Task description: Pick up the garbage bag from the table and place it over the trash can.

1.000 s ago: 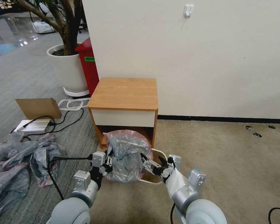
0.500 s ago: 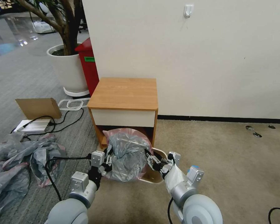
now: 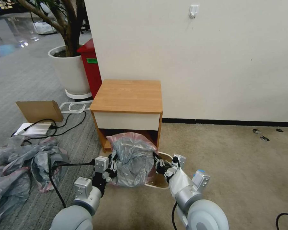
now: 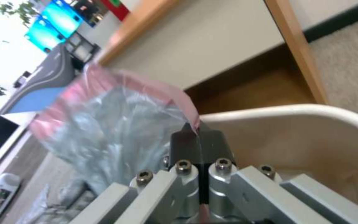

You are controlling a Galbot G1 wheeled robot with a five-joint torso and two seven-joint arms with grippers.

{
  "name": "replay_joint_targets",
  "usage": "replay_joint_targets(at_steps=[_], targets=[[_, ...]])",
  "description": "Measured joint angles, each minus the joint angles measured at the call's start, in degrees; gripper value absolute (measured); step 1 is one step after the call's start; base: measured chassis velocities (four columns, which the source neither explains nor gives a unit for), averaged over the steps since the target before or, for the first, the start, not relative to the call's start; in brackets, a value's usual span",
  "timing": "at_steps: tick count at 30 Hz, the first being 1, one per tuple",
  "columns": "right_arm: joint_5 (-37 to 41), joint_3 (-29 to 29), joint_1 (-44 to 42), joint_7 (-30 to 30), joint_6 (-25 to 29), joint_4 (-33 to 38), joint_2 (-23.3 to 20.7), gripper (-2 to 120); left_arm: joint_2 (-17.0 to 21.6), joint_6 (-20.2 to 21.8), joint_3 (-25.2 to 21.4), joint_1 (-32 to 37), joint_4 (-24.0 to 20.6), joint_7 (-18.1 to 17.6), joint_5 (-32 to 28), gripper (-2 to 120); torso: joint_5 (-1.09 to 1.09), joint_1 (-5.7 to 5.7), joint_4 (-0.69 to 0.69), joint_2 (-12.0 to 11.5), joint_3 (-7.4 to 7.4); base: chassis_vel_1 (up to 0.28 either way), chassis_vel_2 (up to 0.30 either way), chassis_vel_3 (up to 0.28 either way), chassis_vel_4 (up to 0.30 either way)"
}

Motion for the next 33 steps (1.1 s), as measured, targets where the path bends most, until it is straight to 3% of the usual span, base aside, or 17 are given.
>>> replay_joint_targets(at_steps=[4,11,24,33], targets=[[1.09,2.04,-0.03,-0.95,-0.53,3.27,-1.70,0,-0.58,0.79,0.08,0.38,-0.13,-0.71,-0.87,9,0.00,0.00,-0.01,0.00,0.00,0.000,0.000,0.000,0.000],[6.73,7.45,5.24,1.00,-2.27,2.32,-4.36,0,-0.65,0.84,0.23,0.87,-0.62,-0.74,-2.26,9,0.01,0.00,0.00,0.00,0.00,0.000,0.000,0.000,0.000],[17.82,16.02,7.13,7.70,-13.99,1.68,-11.70,0,-1.97,0.93,-1.42,1.04,-1.76,0.81,-7.34,9,0.00,0.00,0.00,0.00,0.00,0.000,0.000,0.000,0.000],[25.59,19.58,6.33,8.54,-18.99,3.14,-14.76,0,-2.87,0.82,-3.58,0.85,-2.23,1.95,-12.43,9,0.00,0.01,0.00,0.00,0.00,0.000,0.000,0.000,0.000]])
